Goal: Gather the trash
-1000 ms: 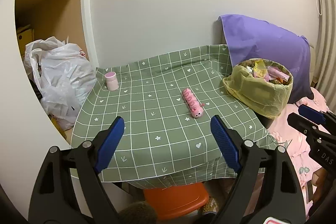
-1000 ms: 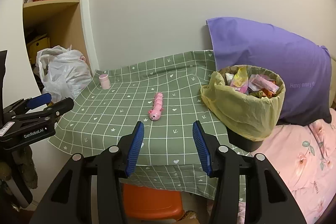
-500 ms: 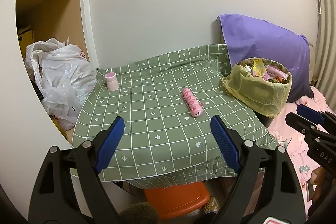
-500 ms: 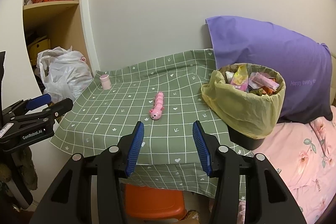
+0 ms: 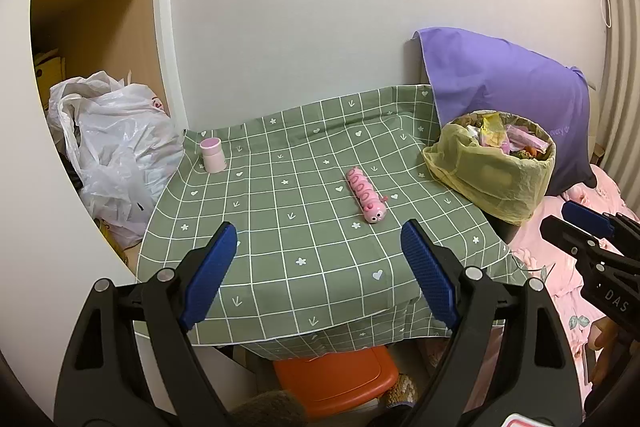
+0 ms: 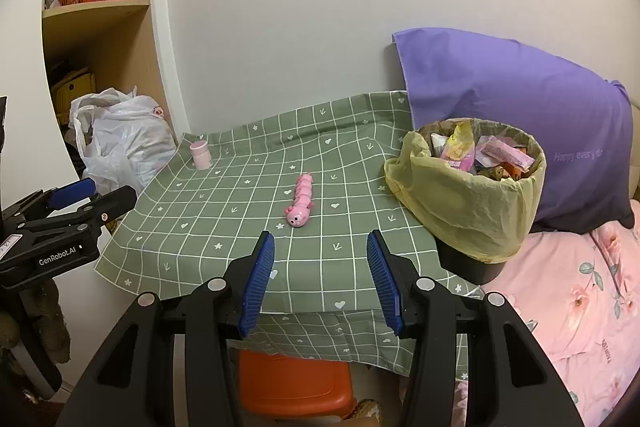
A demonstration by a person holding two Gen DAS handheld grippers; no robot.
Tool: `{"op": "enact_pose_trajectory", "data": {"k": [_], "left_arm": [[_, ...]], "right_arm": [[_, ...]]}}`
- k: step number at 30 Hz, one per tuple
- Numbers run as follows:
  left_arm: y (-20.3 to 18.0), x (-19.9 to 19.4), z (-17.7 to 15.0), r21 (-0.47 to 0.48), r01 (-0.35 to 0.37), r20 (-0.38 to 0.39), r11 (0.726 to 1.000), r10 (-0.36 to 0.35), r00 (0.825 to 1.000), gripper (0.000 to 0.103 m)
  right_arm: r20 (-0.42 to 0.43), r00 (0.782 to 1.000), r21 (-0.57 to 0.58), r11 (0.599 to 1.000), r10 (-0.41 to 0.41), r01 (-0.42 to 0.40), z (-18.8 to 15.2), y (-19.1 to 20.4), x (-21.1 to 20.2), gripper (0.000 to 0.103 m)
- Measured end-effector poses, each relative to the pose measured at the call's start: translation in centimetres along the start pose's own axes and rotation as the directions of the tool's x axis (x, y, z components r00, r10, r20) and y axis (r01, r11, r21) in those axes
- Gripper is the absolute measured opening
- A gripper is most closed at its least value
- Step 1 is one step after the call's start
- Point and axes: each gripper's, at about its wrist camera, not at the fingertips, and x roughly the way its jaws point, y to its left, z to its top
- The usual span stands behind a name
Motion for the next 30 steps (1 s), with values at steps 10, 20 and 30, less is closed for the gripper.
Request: {"op": "enact_pose_trajectory", "data": {"k": [10, 20, 30], "left_arm": [[0.01, -0.09, 0.0, -0.002, -0.001, 0.002, 1.0, 0.001, 1.0, 0.08], [0.07, -0.06, -0.01, -0.005, 0.003, 0.0, 1.0, -0.003, 1.0, 0.08], [0.01, -0.08, -0.04, -0.004, 0.008, -0.001, 1.0, -0.008, 1.0, 0.08]], "right_arm": [[-0.001, 1.0, -0.001, 1.0, -0.005, 0.005, 0.17, 0.04, 0.19, 0.045], [-0.006, 1.0, -0.004, 1.0, -0.003, 0.003, 0.15, -0.21, 0.4, 0.045], [-0.006, 1.0, 0.001, 1.0, -0.005, 0.005, -0.07, -0.46, 0.33, 0.045]]}}
